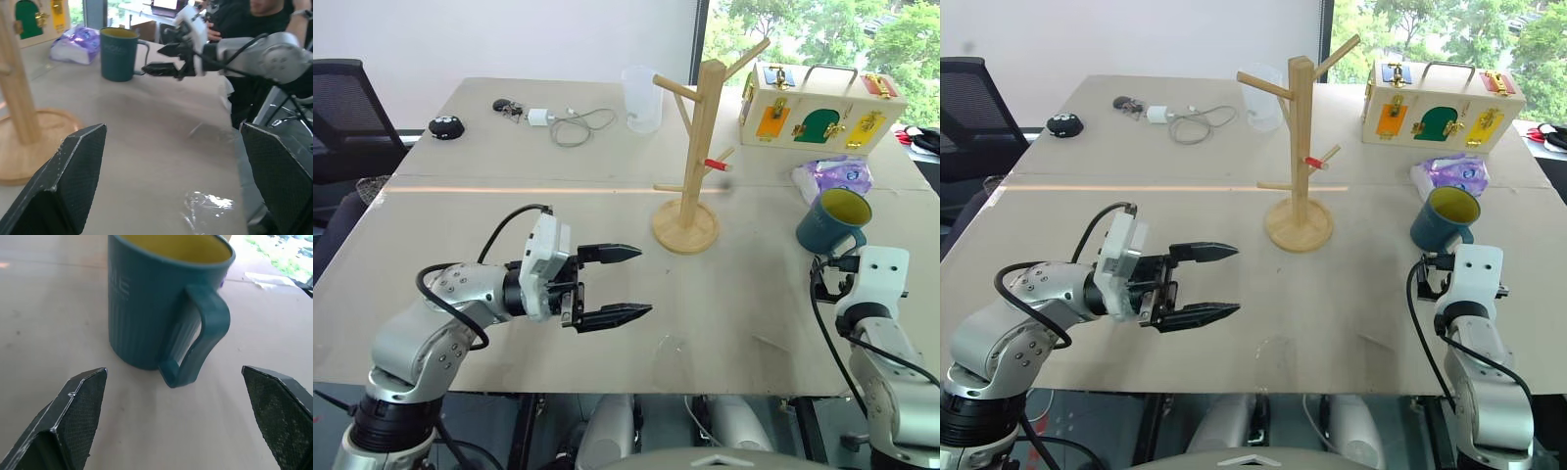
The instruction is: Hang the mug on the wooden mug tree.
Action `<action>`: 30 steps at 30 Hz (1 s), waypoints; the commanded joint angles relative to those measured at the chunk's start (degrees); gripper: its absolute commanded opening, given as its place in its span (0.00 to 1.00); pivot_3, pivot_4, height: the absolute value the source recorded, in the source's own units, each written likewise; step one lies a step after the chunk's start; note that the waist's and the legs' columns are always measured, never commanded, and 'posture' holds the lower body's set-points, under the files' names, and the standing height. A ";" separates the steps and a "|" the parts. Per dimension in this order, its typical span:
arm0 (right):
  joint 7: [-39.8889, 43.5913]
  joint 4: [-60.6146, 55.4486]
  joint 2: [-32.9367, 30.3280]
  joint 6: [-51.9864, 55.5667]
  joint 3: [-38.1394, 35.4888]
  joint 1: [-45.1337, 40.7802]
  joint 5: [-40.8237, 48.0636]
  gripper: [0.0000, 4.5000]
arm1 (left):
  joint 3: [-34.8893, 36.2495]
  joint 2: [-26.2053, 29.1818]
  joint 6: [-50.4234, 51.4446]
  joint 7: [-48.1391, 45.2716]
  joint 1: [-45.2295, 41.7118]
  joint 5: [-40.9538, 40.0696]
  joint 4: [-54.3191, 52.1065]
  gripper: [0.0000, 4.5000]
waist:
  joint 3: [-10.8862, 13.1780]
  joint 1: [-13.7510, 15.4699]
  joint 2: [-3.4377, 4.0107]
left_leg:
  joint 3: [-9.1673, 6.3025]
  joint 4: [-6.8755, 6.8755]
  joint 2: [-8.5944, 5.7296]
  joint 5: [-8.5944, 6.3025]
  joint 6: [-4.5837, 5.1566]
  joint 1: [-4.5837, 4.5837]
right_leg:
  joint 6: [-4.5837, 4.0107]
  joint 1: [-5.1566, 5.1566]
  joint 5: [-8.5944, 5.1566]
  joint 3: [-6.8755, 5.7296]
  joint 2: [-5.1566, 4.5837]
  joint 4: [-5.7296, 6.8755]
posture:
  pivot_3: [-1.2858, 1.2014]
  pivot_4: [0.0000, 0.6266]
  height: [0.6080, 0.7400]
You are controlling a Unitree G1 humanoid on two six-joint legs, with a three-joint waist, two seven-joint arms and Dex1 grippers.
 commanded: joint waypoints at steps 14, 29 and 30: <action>-4.77 5.79 1.84 -3.90 -4.70 -6.20 -5.06 0.99 | 2.48 1.86 -0.67 -0.18 1.29 -2.39 -2.74 1.00 | 0.02 -0.33 0.03 | 0.03 0.00 0.00 0.00 0.00 0.01 | 0.00 -0.01 0.00 0.07 0.05 0.01 | 0.52 0.24 1.00; -2.14 9.92 -1.85 -3.99 -8.35 -7.78 -4.75 0.99 | 2.52 1.70 -1.18 0.35 1.65 -1.58 -2.09 1.00 | 0.02 -1.31 0.03 | 0.03 -0.01 0.01 -0.01 0.03 0.01 | 0.00 -0.01 0.00 0.09 0.08 0.01 | 0.52 0.24 1.00; -1.93 10.08 -1.78 -3.90 -8.28 -7.87 -4.56 0.99 | 2.62 1.72 -1.20 0.43 1.78 -1.61 -2.20 1.00 | 0.02 -1.32 0.03 | 0.03 -0.02 0.01 -0.01 0.03 0.01 | 0.00 -0.01 0.01 0.09 0.08 0.01 | 0.52 0.24 1.00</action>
